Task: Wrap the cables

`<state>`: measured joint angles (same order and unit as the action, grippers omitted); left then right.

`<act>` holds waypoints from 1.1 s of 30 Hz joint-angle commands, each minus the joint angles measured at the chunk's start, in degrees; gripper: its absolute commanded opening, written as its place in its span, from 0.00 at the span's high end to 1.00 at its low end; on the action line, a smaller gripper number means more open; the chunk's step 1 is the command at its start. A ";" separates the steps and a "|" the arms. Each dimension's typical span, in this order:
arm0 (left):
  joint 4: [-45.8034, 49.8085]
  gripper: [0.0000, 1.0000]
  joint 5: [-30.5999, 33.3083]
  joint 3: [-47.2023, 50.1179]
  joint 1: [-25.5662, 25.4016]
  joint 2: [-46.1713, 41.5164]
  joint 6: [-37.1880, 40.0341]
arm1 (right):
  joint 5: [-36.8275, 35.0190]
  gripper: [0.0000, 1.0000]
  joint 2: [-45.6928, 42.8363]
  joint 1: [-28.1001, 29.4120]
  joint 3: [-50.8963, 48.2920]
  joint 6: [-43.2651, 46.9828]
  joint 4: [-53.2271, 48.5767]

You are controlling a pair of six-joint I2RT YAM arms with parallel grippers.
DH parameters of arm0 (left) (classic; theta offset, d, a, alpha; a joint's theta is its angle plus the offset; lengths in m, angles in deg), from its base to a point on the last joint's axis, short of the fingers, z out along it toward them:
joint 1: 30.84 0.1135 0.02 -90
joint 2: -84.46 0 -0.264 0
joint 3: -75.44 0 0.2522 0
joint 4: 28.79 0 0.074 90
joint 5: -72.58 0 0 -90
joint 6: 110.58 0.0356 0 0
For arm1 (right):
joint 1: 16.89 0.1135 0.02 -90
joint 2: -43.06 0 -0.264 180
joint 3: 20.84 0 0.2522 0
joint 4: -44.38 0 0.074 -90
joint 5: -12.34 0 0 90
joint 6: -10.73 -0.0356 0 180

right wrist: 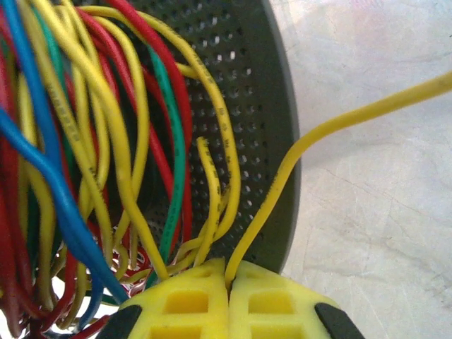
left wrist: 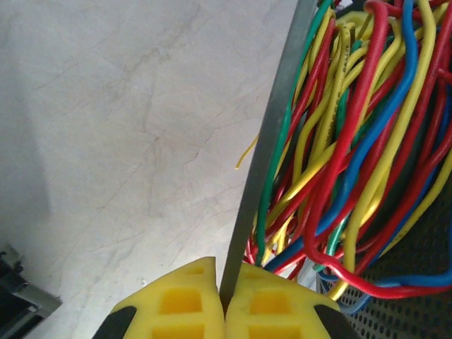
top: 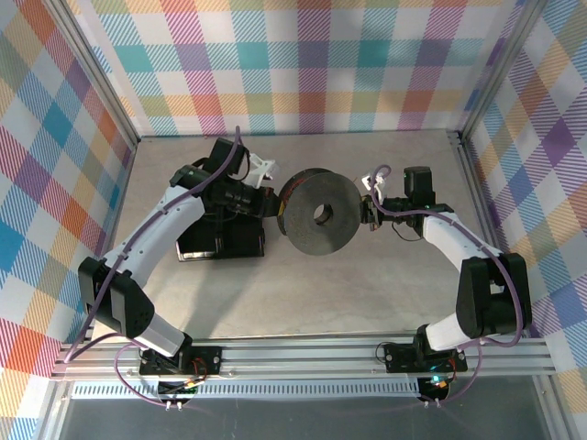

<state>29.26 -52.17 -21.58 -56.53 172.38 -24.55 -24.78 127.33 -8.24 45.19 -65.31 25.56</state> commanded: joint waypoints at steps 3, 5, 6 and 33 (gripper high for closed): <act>-27.11 1.00 -14.09 5.48 1.19 0.35 -18.70 | 6.99 1.00 -0.99 4.36 3.44 -0.14 -0.64; -33.68 1.00 -16.67 7.63 2.04 -0.07 -23.76 | 5.66 0.93 -0.99 4.01 3.33 -3.49 -0.71; -36.39 1.00 -17.64 8.63 2.33 -0.27 -26.00 | 4.43 0.90 -1.16 3.89 2.92 -6.02 0.26; -70.30 1.00 -15.71 23.08 8.13 0.32 -58.09 | -12.53 0.11 -12.63 0.94 -3.43 -43.16 1.73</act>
<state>-31.80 -65.35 1.87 -48.53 173.50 -80.63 -39.07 117.10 -7.74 42.15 -104.65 25.10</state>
